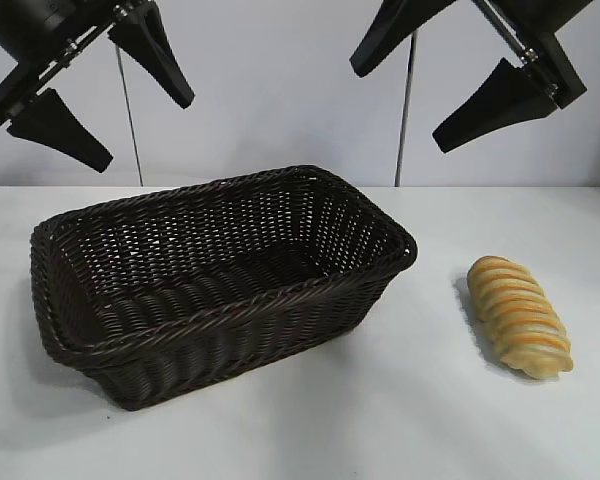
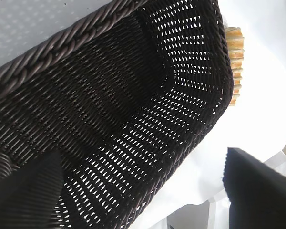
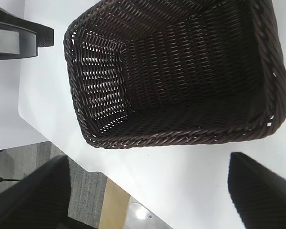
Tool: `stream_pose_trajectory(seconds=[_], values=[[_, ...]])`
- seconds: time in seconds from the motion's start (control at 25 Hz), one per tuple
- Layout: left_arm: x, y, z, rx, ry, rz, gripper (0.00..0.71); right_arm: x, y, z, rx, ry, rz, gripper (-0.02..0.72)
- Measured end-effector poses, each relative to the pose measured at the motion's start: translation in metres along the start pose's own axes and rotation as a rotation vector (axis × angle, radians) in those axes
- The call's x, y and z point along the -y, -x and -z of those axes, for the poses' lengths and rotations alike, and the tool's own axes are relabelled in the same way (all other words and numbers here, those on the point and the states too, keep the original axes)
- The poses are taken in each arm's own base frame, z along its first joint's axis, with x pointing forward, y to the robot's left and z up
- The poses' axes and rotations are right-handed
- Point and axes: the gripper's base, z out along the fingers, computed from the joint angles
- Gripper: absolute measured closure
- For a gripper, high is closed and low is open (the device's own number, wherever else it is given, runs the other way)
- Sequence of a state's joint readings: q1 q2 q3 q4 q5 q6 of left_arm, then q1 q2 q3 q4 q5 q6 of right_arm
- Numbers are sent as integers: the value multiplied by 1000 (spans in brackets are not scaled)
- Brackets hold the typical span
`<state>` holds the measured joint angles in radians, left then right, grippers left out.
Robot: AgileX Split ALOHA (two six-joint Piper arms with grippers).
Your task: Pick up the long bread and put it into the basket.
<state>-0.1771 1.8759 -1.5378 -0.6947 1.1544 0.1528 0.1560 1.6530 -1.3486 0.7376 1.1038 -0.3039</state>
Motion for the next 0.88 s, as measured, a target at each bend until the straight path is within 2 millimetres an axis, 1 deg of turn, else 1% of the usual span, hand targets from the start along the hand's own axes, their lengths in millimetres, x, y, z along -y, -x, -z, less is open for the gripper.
stream_pose_trajectory(seconds=[0.88], values=[[0, 1, 0, 16, 2, 0, 53, 0, 0, 0, -2, 1, 0, 81]])
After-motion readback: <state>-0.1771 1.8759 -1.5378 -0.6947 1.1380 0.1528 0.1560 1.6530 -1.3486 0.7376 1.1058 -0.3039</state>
